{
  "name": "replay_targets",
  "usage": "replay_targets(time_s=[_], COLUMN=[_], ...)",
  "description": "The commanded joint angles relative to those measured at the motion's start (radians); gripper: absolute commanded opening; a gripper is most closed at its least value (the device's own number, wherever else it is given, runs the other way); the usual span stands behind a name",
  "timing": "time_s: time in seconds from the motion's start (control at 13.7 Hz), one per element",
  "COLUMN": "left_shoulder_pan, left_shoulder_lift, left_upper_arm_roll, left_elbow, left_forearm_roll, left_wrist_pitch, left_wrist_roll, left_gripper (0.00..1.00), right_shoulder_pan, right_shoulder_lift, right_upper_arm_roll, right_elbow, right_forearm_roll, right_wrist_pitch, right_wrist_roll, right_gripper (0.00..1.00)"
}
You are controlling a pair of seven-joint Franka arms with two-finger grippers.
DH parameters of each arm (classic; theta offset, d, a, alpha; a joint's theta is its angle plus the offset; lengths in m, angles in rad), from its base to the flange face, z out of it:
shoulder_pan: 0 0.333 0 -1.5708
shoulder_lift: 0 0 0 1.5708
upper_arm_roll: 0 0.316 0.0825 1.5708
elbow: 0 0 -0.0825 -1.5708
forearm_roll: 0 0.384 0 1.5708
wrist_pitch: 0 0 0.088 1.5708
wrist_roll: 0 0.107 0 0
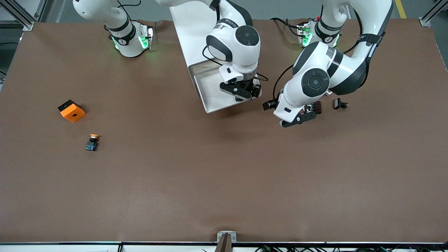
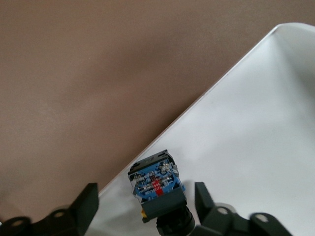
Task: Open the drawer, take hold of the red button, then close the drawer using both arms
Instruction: 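Push the drawer shut with the left gripper while the right gripper holds the button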
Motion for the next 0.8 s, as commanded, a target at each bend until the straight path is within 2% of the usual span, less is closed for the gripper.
replay_targets(time_s=[0.0, 0.22, 0.29, 0.36, 0.44, 0.73], left_shoulder_pan=[0.015, 0.021, 0.021, 0.020, 0.020, 0.018], left_shoulder_lift=[-0.051, -0.052, -0.054, -0.055, -0.063, -0.066], left_upper_arm_roll=[-0.008, -0.008, -0.008, -0.008, -0.008, -0.008], left_elbow=[-0.033, -0.030, -0.028, -0.028, -0.030, -0.025], left_forearm_roll=[0.018, 0.018, 0.018, 0.018, 0.018, 0.017], left_wrist_pitch=[0.008, 0.008, 0.007, 0.007, 0.007, -0.009], left_wrist_roll=[0.007, 0.004, 0.002, -0.002, -0.005, -0.007], left_gripper=[1.00, 1.00, 1.00, 1.00, 1.00, 1.00], right_shoulder_pan=[0.005, 0.005, 0.005, 0.005, 0.002, -0.037], right_shoulder_lift=[0.009, 0.010, 0.010, 0.010, 0.009, -0.013], right_upper_arm_roll=[-0.009, -0.009, -0.009, -0.009, -0.009, -0.013], right_elbow=[0.014, 0.014, 0.012, 0.011, 0.012, 0.018], right_forearm_roll=[-0.008, -0.012, -0.012, -0.012, -0.005, 0.008], right_wrist_pitch=[-0.010, -0.010, -0.010, -0.011, -0.013, -0.014], right_wrist_roll=[-0.031, -0.055, -0.064, -0.105, -0.122, -0.102], right_gripper=[0.63, 0.54, 0.43, 0.18, 0.00, 0.00])
